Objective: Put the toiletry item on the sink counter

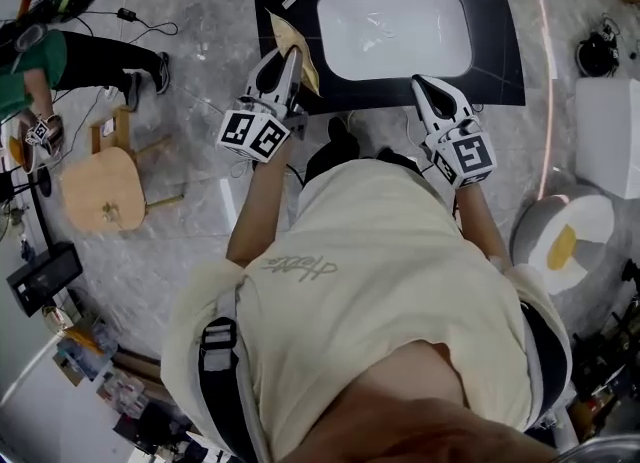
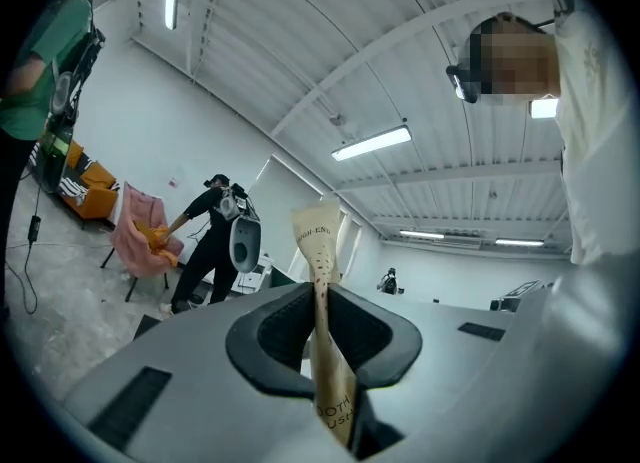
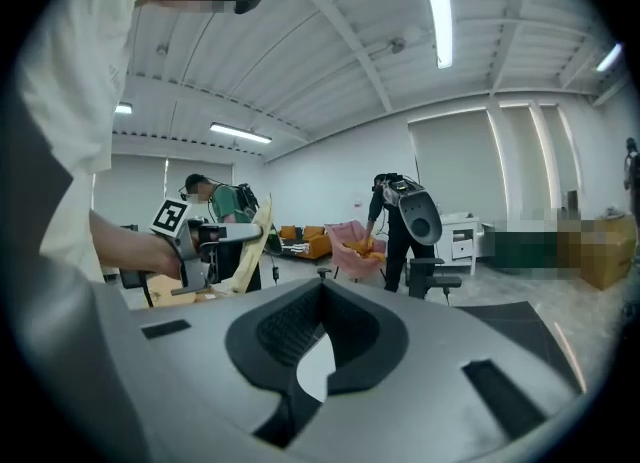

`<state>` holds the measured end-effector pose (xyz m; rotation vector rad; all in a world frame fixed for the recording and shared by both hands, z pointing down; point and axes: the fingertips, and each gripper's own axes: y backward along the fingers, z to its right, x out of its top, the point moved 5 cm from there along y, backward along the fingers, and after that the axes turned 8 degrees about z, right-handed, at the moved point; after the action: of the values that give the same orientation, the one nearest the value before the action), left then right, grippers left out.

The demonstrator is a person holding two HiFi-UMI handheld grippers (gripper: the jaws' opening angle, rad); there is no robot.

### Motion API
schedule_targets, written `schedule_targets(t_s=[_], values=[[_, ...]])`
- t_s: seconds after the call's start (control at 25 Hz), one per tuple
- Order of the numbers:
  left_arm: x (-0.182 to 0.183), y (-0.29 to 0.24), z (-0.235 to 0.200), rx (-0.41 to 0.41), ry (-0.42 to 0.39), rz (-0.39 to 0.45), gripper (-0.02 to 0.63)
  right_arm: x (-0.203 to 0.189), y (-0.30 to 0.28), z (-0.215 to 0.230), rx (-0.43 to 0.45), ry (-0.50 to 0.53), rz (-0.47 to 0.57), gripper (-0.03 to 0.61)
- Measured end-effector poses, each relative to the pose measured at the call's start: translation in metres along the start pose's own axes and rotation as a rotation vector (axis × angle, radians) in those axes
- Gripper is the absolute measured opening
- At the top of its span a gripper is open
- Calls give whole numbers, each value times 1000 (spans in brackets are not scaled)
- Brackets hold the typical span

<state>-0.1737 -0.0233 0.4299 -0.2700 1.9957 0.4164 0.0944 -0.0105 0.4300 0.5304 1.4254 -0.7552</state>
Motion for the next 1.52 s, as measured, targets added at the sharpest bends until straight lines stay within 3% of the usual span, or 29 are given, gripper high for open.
schedule_targets(t_s=[0.44,0.8,1.16,1.36,1.52], values=[[21,-48,-73,-100,-7,-18,40,13,-90,-1,-72,-23,19,-6],[17,-61,-104,-109,77,-26,40,10,-129,1,-52,-42,-20,-6],[-10,-79,-80,-61,81,-65,40,-1,-118,48,14,-47,-26,-6],[-31,-98,-78,39,145,-79,40,-1,-126,95,77,-62,3,-6],[-49,-107,-85,105,119,-108,40,-10,-133,122,121,-85,10,-6]])
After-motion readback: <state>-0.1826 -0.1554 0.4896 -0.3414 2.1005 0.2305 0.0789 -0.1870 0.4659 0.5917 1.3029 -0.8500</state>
